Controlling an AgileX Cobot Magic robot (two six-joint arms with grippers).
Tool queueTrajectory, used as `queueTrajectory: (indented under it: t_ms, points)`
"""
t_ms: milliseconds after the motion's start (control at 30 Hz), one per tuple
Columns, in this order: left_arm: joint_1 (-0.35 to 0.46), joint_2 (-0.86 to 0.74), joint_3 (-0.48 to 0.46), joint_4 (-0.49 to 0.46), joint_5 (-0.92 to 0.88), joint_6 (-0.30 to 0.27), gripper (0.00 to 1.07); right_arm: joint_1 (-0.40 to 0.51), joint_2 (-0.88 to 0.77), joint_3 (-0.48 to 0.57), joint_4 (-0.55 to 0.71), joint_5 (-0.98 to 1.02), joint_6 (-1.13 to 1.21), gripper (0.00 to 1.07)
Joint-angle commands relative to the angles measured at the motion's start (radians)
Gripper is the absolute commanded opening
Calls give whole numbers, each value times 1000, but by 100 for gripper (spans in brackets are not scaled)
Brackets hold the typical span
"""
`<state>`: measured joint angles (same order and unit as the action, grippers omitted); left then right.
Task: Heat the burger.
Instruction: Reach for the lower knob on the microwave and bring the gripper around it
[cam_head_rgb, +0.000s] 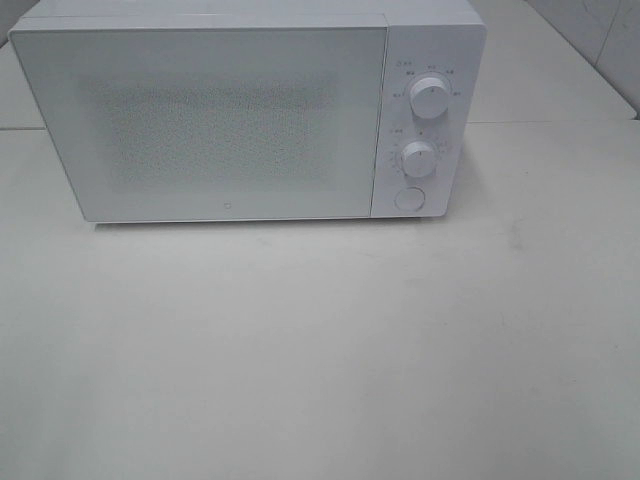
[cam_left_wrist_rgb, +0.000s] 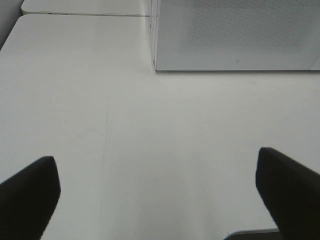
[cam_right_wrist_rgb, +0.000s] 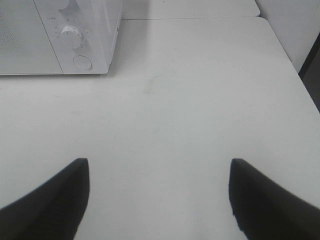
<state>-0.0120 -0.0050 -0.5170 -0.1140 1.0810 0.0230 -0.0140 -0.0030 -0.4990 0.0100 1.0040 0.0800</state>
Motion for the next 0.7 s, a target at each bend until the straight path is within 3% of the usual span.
queueTrajectory:
  t_ms: [33, 267, 700]
  points:
    - [2, -17, 1, 1, -11, 1, 100, -3, -13, 1, 4, -8, -7, 75]
    - [2, -17, 1, 1, -11, 1, 100, 1, 87, -44, 14, -59, -7, 75]
    - [2, -17, 1, 1, -11, 1, 100, 144, 285, -54, 7, -295, -3, 75]
